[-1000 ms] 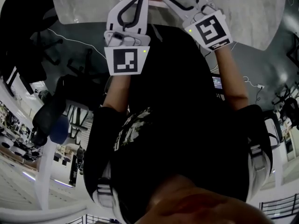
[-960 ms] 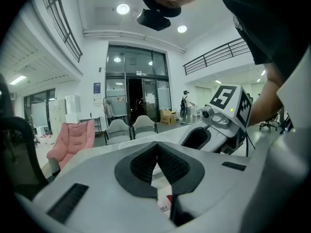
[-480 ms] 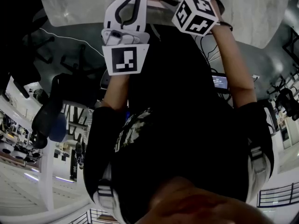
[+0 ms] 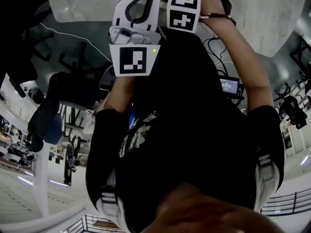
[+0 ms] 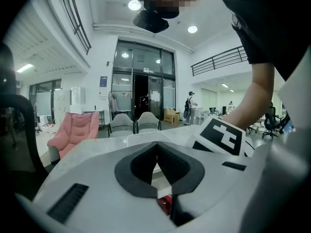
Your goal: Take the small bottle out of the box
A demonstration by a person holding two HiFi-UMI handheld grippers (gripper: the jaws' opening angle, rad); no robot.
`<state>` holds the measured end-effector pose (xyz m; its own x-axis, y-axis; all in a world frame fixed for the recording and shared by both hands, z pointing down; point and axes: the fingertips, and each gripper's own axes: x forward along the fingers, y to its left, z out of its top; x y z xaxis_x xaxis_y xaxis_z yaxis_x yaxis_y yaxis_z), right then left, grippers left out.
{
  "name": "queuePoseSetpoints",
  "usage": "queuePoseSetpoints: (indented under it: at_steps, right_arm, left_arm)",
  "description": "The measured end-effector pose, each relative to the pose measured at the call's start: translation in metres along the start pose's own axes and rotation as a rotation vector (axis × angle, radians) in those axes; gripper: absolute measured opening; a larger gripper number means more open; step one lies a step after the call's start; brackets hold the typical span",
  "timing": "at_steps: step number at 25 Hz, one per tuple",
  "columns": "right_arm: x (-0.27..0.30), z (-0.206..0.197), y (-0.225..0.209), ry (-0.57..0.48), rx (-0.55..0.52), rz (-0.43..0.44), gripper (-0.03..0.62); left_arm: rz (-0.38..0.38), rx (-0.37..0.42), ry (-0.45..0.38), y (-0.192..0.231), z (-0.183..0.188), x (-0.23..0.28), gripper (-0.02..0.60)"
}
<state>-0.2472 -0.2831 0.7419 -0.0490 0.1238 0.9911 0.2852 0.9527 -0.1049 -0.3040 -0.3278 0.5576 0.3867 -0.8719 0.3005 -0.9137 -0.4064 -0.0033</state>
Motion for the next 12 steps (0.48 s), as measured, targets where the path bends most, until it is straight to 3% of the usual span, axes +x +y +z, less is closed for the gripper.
queuePoseSetpoints:
  at_steps: [12]
  right_arm:
    - [-0.027, -0.002, 0.001, -0.137, 0.094, -0.068, 0.132]
  left_arm:
    - [0.027, 0.005, 0.027, -0.016, -0.004, -0.013, 0.014]
